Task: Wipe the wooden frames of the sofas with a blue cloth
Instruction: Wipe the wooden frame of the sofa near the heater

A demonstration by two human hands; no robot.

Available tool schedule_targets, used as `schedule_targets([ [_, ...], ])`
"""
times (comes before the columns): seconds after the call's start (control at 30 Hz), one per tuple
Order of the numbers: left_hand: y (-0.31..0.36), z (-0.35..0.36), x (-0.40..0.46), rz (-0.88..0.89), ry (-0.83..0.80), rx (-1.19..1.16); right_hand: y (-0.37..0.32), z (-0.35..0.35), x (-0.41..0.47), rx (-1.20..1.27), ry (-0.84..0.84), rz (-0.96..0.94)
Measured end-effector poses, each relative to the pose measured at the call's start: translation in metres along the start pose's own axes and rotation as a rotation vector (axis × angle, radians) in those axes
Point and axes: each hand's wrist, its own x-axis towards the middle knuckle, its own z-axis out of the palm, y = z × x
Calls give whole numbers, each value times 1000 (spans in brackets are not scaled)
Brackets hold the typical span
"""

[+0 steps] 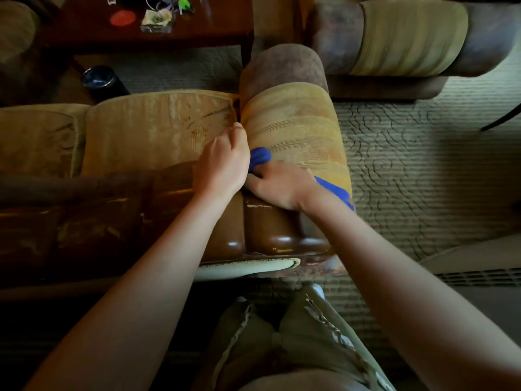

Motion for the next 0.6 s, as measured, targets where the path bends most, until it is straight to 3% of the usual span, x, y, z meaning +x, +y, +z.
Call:
schedule_targets([
  [0.17,-1,-2,-4,-13,2,-38,24,-11,21,323,-191,105],
  [0.3,0,-1,-7,8,3,-77,63,-5,-5,495,-139,224],
  [0.37,0,-1,-6,1,-2,-80,65,2,-21,533,-37,178],
  [0.47,-1,-1,-2,9,14,-90,51,15,-35,342,132,18],
  [0.6,-1,-1,0,25,22,-89,15,24,-37,-17,268,-9],
])
